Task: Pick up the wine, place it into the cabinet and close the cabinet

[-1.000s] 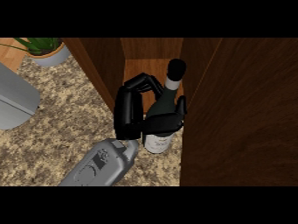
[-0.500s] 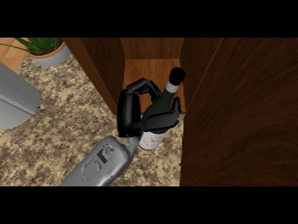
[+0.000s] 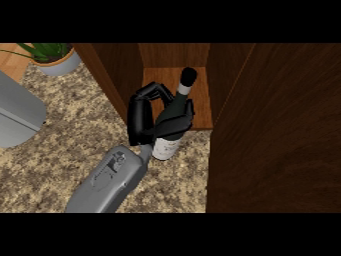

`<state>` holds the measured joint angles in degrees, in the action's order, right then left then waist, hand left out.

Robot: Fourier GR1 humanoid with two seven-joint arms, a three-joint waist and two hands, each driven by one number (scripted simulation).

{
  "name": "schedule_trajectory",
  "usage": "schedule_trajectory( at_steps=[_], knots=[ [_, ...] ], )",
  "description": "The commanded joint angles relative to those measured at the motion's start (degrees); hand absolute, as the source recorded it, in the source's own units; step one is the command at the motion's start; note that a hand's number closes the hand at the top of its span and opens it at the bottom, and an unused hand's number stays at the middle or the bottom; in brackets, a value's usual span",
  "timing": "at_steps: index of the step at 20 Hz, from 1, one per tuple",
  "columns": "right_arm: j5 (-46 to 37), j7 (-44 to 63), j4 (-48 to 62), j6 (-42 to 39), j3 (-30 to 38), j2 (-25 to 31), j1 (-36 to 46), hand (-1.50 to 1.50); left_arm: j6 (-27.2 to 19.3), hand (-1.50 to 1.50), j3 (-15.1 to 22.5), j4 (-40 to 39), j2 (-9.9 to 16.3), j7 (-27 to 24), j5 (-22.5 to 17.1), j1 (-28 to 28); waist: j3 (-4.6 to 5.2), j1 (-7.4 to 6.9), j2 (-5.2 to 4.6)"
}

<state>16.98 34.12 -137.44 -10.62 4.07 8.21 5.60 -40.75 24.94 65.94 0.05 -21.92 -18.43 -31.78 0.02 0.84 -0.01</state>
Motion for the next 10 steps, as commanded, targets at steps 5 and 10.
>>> schedule_trajectory(
  at_steps=[5,10],
  knots=[
    [8.13,4.17,-5.83,1.0,4.47,1.84,0.56,-1.5,3.63,1.5,-5.46,-4.34,0.28,0.16,-1.3,-2.9,-0.02,-0.28,0.05],
    [2.9,3.68,-6.71,2.36,-0.69,-0.87,-0.85,-1.5,7.49,1.5,-7.24,-12.86,-0.03,-4.16,-5.12,-6.09,0.0,0.13,-0.07]
  ],
)
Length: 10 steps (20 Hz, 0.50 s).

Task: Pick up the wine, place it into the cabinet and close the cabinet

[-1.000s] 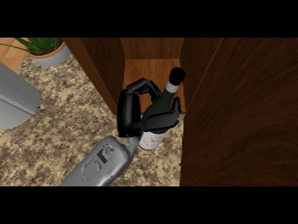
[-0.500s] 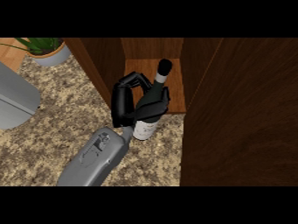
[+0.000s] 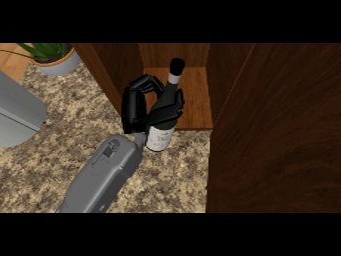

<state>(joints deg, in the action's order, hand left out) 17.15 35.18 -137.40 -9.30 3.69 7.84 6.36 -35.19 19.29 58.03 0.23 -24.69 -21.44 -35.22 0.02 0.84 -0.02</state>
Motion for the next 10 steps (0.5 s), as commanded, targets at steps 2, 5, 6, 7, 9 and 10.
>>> schedule_trajectory(
  at_steps=[2,5,6,7,9,10],
  knots=[
    [4.14,3.02,-6.78,0.39,0.59,0.49,-1.21,-1.5,0.33,1.5,0.56,-8.14,-0.23,-2.78,-5.83,-5.01,0.01,0.67,-0.13],
    [3.29,3.18,-9.47,1.12,-0.96,-0.61,-4.2,-1.5,1.14,1.5,-2.08,-7.17,0.17,2.45,-1.96,-7.12,-0.02,-0.04,0.1],
    [0.26,1.01,-7.28,0.72,-2.84,-1.62,-4.72,-1.5,4.12,1.5,-4.67,-10.98,0.77,0.11,-2.59,-7.73,-0.01,-0.01,-0.02],
    [5.58,0.94,-7.79,-1.22,0.91,0.47,-4.81,-1.5,2.96,1.5,-4.16,-12.06,0.17,-0.85,-1.62,-7.45,-0.03,0.19,-0.02],
    [2.26,-0.13,-6.16,0.19,-2.06,-1.58,-4.06,-1.5,1.63,1.5,-2.82,-12.86,-0.22,-0.03,-2.78,-9.3,-0.02,0.1,-0.02],
    [2.89,-0.04,-5.7,0.09,-0.91,-0.95,-3.52,-1.5,2.19,1.5,-4.36,-18.55,-0.22,-4.25,-5.3,-11.75,0.0,0.76,-0.21]
  ],
)
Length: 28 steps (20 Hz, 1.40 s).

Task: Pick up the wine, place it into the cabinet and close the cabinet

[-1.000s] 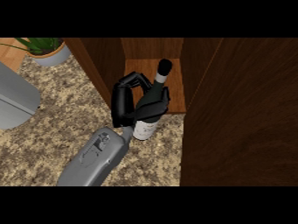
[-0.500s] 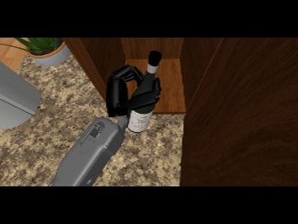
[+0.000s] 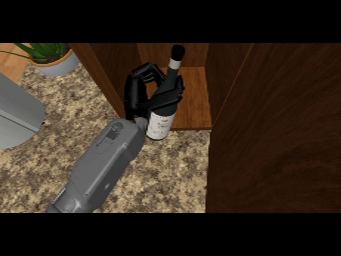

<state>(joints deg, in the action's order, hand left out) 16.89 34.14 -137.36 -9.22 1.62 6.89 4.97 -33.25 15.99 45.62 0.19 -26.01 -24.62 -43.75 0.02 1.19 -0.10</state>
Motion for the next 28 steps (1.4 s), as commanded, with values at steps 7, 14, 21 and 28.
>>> schedule_trajectory(
  at_steps=[7,14,21,28],
  knots=[
    [5.2,-0.39,-6.68,-2.09,3.17,1.02,-4.29,-1.5,1.2,1.5,-5.28,-10.4,1.5,-5.19,0.99,-8.05,-0.02,0.11,-0.02],
    [3.73,1.51,-4.76,0.03,0.63,0.5,1.1,-1.5,-2.51,1.5,-6.55,-19.8,-0.16,-12.02,-1.52,-13.46,0.04,1.35,-0.44],
    [4.22,1.97,-7.21,-0.5,0.68,0.21,-2.59,-1.5,2.03,1.5,-13.49,-26.93,0.11,-11.34,-3.1,-18.63,0.01,1.36,-0.43],
    [2.31,1.0,-6.96,-0.61,-1.03,-0.65,-2.72,-1.5,8.0,1.5,-17.36,-30.59,0.2,-15.59,-7.65,-17.35,0.03,1.95,-0.66]
  ],
)
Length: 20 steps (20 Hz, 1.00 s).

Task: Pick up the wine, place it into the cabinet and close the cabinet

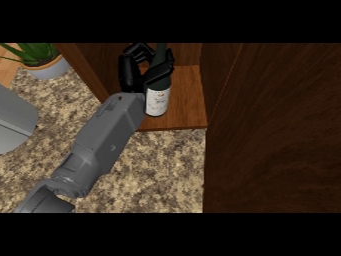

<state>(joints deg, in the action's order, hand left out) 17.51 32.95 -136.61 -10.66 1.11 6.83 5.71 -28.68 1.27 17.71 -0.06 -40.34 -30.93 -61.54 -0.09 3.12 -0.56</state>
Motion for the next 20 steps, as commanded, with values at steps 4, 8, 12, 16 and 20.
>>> schedule_trajectory(
  at_steps=[4,8,12,16,20],
  knots=[
    [1.77,1.64,-6.52,0.78,-1.49,-1.07,-2.68,-1.5,3.86,1.5,-3.25,-4.58,2.27,-1.72,-1.95,-1.45,0.14,0.05,-0.33],
    [2.68,-0.46,-5.49,-1.28,0.31,-0.14,-4.69,-1.5,1.3,1.5,-2.9,-5.72,0.05,-1.32,-1.61,-2.18,0.1,-0.61,-0.03],
    [2.9,2.68,-5.91,0.55,0.27,0.59,-1.52,-1.5,3.37,1.5,-2.55,-7.73,0.6,-5.48,-0.95,0.8,0.15,-0.22,-0.28],
    [-0.26,1.81,-6.17,2.02,-3.23,-1.49,-1.28,-1.5,-1.04,-1.5,-2.32,-10.12,0.05,-4.25,-0.51,-2.05,0.17,0.77,-0.54],
    [3.07,0.47,-3.11,0.02,0.88,0.91,0.09,-1.5,-1.25,-1.5,-2.36,-11.11,0.46,-4.9,0.68,-2.21,0.13,0.47,-0.65]
  ],
)
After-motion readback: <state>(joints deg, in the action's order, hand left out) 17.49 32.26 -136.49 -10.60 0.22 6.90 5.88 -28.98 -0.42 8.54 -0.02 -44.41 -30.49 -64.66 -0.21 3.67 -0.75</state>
